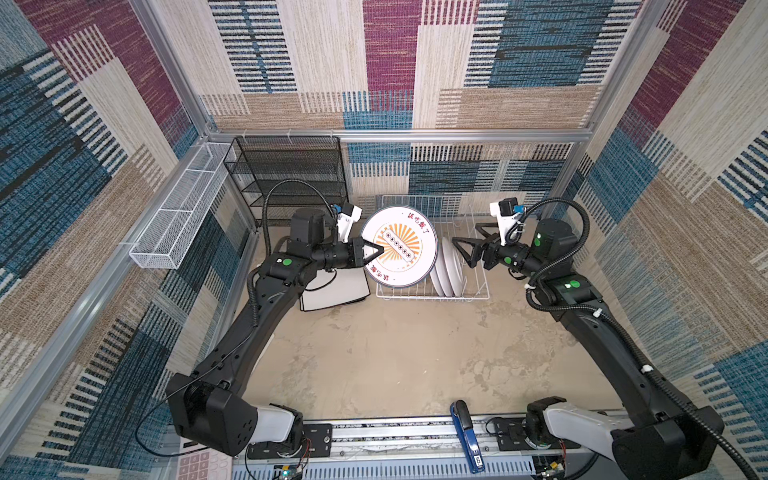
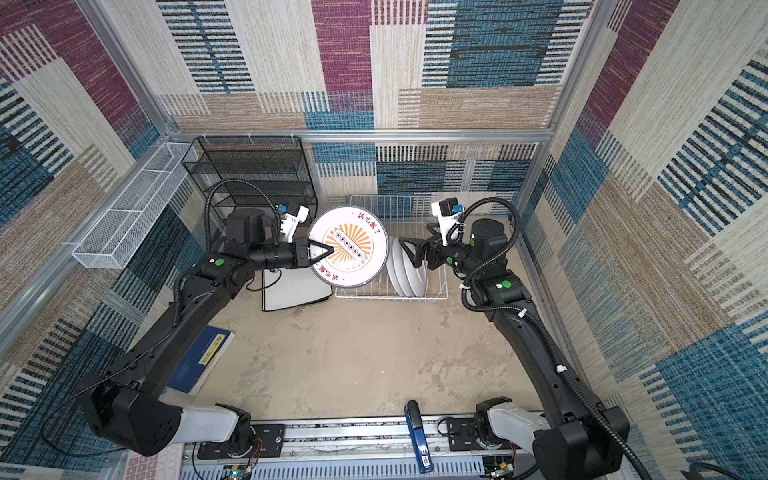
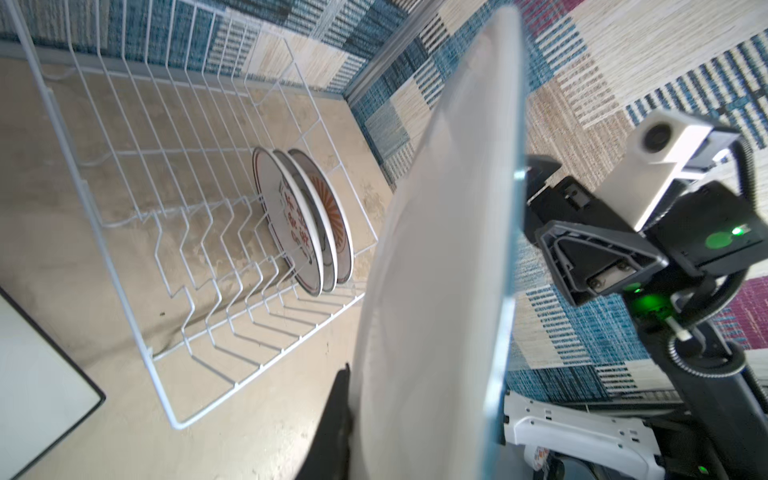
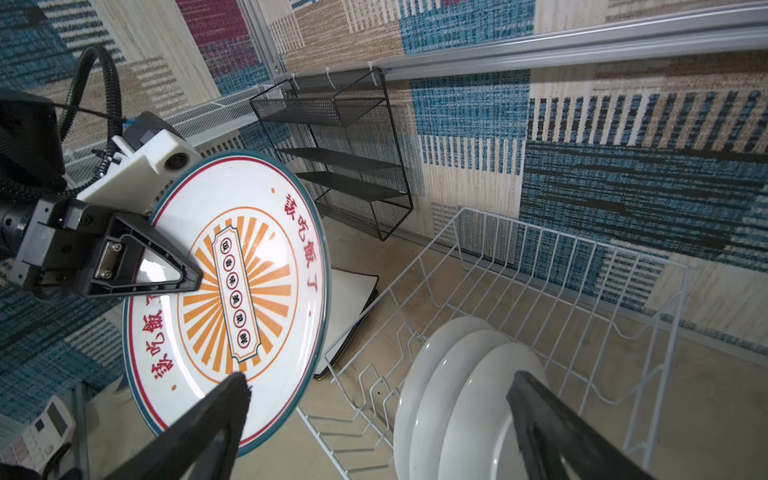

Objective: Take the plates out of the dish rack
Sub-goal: 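Carry the printed plate down with the left gripper while the right releases and withdraws, then lower the printed plate flat onto the floor with the left gripper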

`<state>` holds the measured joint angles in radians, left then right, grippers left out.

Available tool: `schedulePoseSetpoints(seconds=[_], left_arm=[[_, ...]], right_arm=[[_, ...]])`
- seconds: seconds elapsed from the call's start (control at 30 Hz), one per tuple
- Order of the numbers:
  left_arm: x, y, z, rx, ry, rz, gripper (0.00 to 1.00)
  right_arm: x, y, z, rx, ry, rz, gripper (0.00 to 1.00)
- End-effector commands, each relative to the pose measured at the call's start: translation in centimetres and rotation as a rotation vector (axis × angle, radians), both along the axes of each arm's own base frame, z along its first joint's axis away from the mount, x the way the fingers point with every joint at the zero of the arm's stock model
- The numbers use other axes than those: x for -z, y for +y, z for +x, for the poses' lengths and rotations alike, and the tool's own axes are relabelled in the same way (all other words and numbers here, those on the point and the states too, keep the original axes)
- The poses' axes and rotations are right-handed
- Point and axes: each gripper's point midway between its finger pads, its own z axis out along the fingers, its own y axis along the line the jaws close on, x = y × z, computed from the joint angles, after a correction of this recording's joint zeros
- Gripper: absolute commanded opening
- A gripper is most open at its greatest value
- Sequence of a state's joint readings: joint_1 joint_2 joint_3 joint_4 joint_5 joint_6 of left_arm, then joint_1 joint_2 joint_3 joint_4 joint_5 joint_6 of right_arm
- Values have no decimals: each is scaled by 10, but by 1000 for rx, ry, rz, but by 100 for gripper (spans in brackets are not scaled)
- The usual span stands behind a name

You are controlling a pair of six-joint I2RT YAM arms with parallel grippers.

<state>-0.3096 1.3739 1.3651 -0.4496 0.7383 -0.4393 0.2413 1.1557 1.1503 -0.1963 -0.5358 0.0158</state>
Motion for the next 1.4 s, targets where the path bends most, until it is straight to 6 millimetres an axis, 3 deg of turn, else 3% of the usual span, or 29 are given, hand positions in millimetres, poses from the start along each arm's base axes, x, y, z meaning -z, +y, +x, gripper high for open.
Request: schedulePoseSetpoints(seconds=[0.0, 0.13, 0.27, 0.47, 0.7, 1.1, 1.27, 1.37], left_arm=[[19, 2, -21, 65, 44, 41, 0], [48, 9, -33, 56, 130, 82, 0], [74, 12, -43, 55, 191, 99, 0], [121, 16, -66, 128, 276, 152, 0], [166, 17, -81, 141, 390, 153, 0], [229, 18, -87, 84, 494, 116, 0], [250, 21, -84, 58, 533, 143, 0], [262, 22, -84, 49, 568, 160, 0]], right_arm=[[17, 9, -19, -126, -56, -179, 99], [28, 25, -35, -207, -76, -264, 99], [56, 43, -41, -243, -40, -356, 99], [92, 48, -40, -217, 37, -458, 99], [113, 53, -45, -215, 84, -505, 99], [154, 58, -69, -280, 156, -559, 99], [171, 59, -67, -278, 189, -609, 99], [171, 60, -62, -258, 184, -616, 99]])
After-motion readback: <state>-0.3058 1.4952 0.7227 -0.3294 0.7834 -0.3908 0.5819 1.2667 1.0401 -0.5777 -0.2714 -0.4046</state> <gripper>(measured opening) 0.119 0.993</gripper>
